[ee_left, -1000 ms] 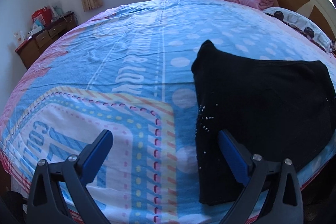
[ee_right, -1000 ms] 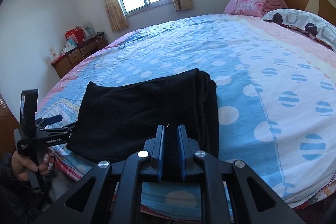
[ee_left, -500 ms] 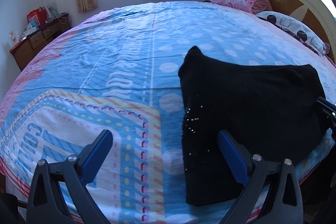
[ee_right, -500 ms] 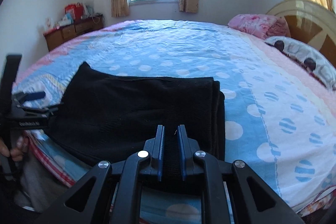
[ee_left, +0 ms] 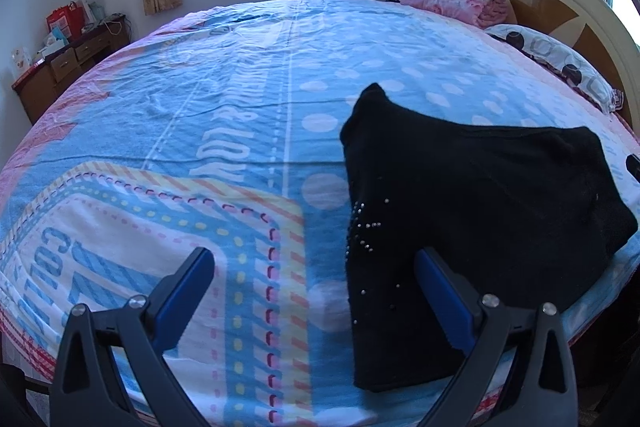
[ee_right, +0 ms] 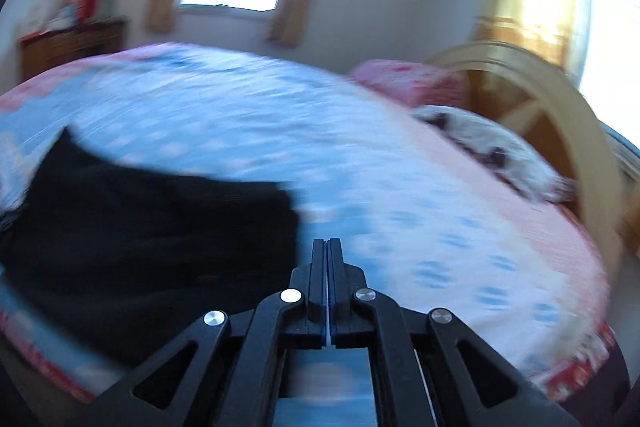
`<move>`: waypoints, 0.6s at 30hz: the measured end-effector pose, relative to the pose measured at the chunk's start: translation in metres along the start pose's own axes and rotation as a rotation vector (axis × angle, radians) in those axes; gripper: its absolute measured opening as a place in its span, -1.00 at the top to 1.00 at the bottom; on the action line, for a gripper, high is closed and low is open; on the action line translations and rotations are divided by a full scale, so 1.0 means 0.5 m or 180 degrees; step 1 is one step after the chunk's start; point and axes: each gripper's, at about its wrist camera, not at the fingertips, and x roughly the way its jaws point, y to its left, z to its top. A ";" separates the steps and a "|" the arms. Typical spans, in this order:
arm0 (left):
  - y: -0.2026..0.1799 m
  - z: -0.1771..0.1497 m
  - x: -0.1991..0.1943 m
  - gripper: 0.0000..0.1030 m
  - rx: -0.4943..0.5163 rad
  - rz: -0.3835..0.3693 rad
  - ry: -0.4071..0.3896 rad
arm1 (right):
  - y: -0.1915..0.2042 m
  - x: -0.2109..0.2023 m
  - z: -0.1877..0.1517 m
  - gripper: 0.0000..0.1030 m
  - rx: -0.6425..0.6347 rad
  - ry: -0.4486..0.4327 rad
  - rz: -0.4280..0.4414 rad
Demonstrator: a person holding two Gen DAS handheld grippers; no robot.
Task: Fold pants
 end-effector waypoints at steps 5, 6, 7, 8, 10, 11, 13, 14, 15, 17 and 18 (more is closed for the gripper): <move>-0.002 0.019 -0.005 -0.98 -0.0042 -0.0310 -0.0023 | -0.108 0.010 -0.022 0.96 0.1002 0.0100 0.1251; -0.007 0.022 -0.001 -0.98 -0.0042 -0.0381 -0.0009 | -0.119 0.029 -0.032 0.95 0.1289 0.0219 0.1640; -0.010 0.024 0.003 -0.98 -0.0042 -0.0415 0.0012 | -0.125 0.046 -0.039 0.95 0.1492 0.0354 0.1858; -0.016 0.025 0.012 -0.98 -0.0043 -0.0444 0.0061 | -0.126 0.060 -0.045 0.95 0.1617 0.0472 0.1994; -0.024 0.024 0.033 -0.98 -0.0061 -0.0492 0.0213 | -0.125 0.069 -0.052 0.94 0.1619 0.0555 0.2035; -0.025 0.022 0.041 -0.98 -0.0095 -0.0528 0.0272 | -0.126 0.068 -0.055 0.90 0.1609 0.0556 0.2012; -0.024 0.018 0.041 -0.98 -0.0133 -0.0559 0.0257 | -0.139 0.066 -0.058 0.70 0.1704 0.0534 0.1988; -0.025 0.018 0.040 -0.98 -0.0116 -0.0553 0.0252 | -0.143 0.065 -0.057 0.40 0.1748 0.0518 0.1951; -0.025 0.017 0.040 -0.98 -0.0112 -0.0546 0.0251 | -0.152 0.068 -0.062 0.19 0.1810 0.0505 0.1925; -0.023 0.016 0.035 -0.98 -0.0133 -0.0546 0.0240 | -0.167 0.072 -0.070 -0.16 0.2026 0.0468 0.2057; -0.021 0.017 0.032 -0.98 -0.0148 -0.0549 0.0225 | -0.162 0.072 -0.076 -0.17 0.2064 0.0474 0.2133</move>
